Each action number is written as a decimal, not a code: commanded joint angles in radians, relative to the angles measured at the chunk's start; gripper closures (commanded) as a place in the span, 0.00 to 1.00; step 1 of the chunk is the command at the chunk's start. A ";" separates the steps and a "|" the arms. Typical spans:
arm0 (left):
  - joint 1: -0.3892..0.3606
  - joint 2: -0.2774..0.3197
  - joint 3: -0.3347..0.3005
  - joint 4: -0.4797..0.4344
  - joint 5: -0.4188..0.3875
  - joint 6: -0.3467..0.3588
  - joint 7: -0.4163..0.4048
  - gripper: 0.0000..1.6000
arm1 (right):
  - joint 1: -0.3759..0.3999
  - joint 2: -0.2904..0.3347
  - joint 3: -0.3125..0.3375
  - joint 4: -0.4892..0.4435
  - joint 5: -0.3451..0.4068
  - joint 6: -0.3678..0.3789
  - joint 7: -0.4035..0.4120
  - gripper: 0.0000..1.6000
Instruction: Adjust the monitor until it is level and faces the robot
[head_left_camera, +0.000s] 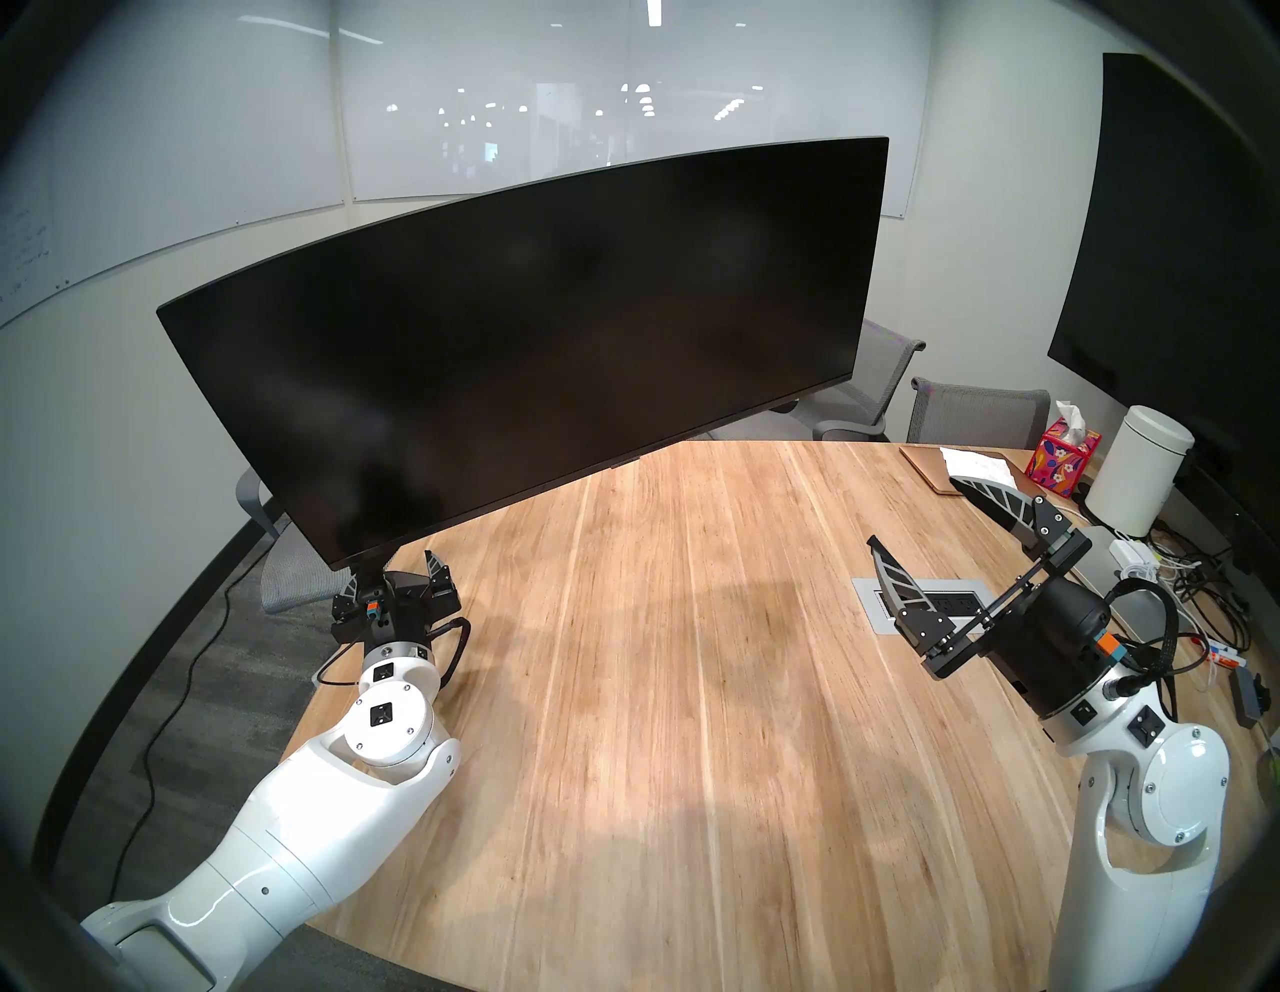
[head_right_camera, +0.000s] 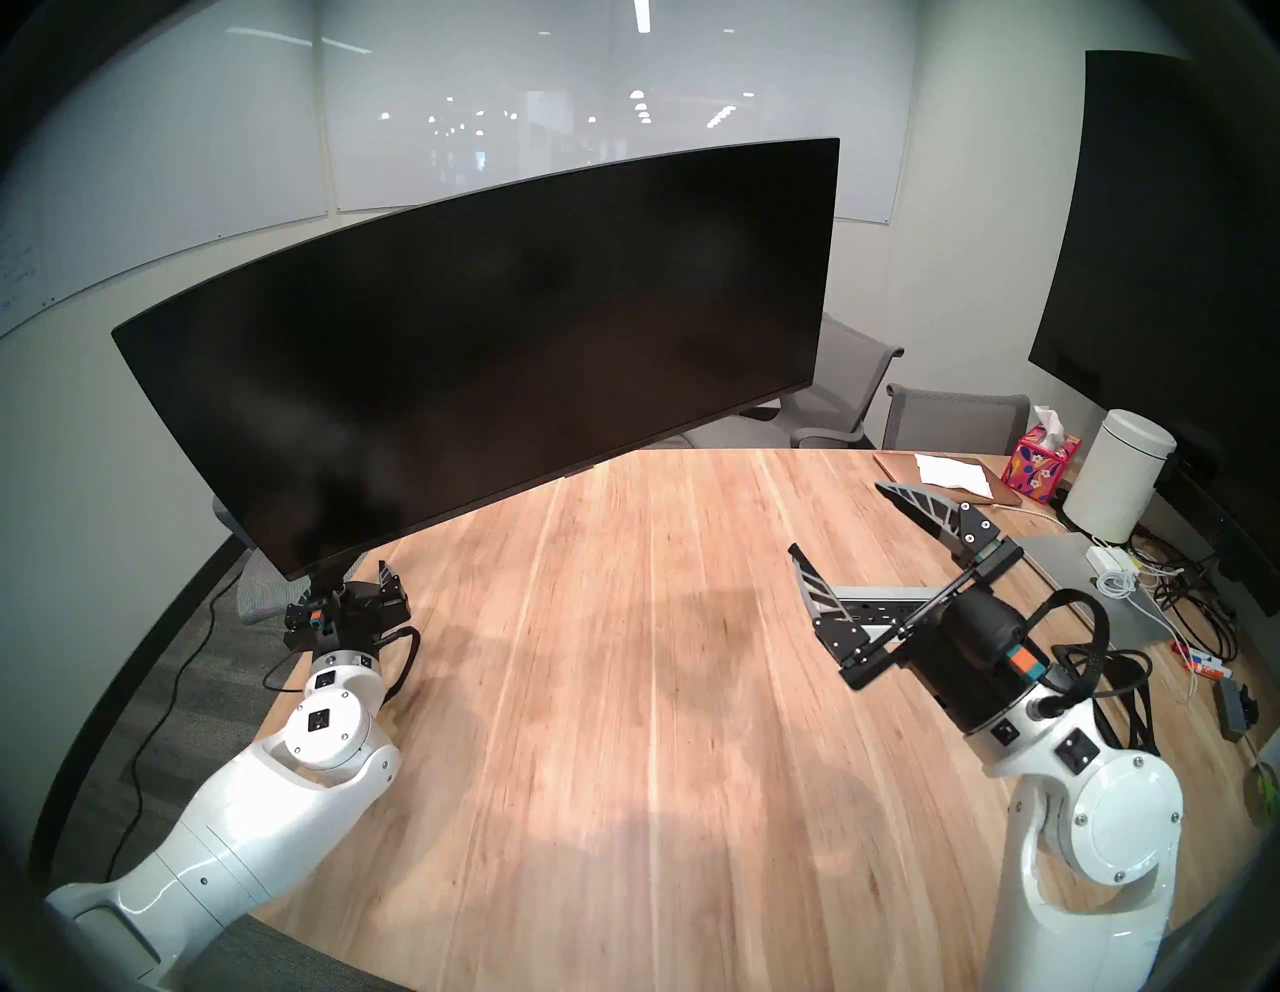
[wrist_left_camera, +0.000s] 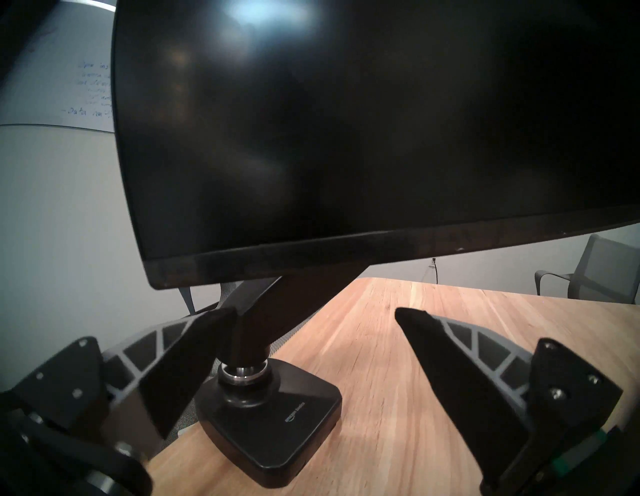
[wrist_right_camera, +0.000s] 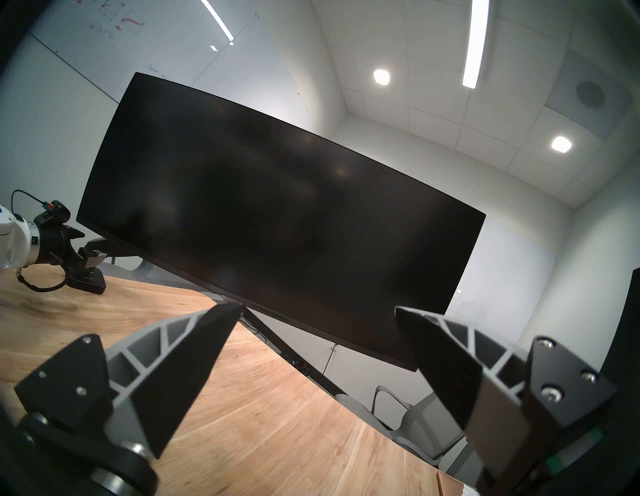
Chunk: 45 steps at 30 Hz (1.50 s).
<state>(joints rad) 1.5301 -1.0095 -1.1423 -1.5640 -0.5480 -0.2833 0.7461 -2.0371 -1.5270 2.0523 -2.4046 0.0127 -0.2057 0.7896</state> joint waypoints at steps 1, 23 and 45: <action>-0.020 0.004 -0.009 -0.003 -0.008 -0.008 -0.017 0.00 | 0.002 0.002 0.001 -0.017 0.006 -0.001 0.003 0.00; -0.066 -0.012 -0.011 0.051 -0.062 -0.015 -0.074 0.00 | 0.002 0.002 0.001 -0.017 0.005 -0.001 0.002 0.00; -0.078 0.015 -0.029 0.037 0.001 -0.040 -0.055 0.00 | 0.002 0.002 0.000 -0.017 0.005 -0.001 0.002 0.00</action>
<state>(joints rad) 1.4667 -1.0158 -1.1539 -1.4888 -0.5730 -0.3079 0.6787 -2.0371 -1.5270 2.0523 -2.4047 0.0126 -0.2057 0.7896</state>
